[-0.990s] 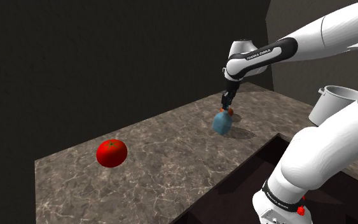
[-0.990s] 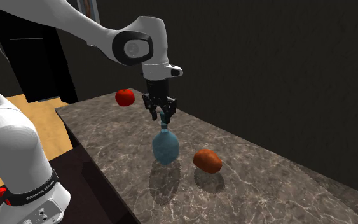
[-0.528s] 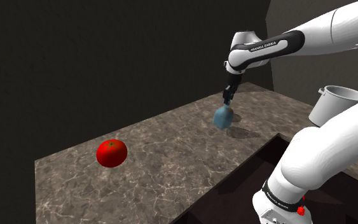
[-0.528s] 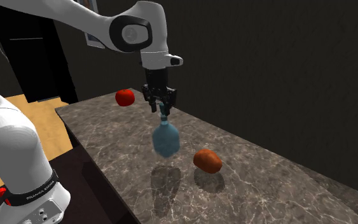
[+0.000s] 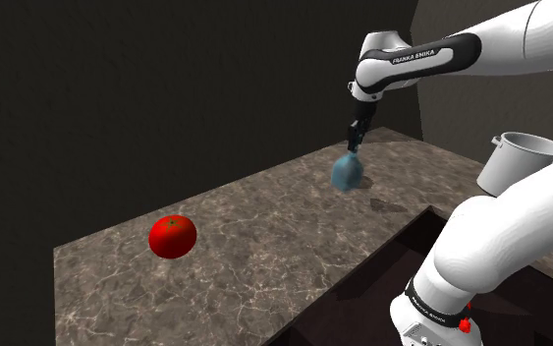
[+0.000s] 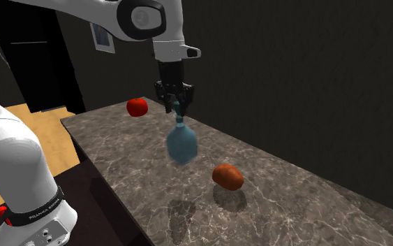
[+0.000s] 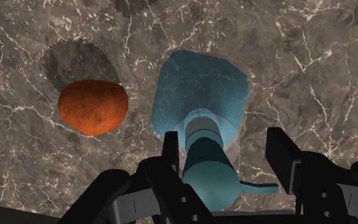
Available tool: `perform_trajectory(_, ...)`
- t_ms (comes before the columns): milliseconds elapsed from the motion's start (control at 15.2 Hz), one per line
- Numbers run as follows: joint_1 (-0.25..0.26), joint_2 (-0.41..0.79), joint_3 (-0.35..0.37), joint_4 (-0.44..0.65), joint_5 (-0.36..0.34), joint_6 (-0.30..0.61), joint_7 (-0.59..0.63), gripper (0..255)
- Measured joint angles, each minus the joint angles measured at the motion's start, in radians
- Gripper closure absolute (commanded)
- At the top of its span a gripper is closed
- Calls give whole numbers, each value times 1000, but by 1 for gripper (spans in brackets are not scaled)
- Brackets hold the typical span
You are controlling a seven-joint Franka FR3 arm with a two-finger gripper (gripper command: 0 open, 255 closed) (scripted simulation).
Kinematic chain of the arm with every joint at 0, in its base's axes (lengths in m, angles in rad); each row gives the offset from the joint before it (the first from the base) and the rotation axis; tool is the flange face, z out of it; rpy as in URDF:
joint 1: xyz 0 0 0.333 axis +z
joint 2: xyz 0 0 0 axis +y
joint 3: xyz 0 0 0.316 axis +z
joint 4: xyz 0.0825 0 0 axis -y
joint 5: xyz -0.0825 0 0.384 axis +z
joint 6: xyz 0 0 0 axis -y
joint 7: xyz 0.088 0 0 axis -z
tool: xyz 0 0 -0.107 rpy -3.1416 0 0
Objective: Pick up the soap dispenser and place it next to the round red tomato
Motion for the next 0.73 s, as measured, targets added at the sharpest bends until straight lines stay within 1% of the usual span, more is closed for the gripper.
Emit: perform_trajectory(726, 7, -14, 22, 139, 13, -153, -5, 255)
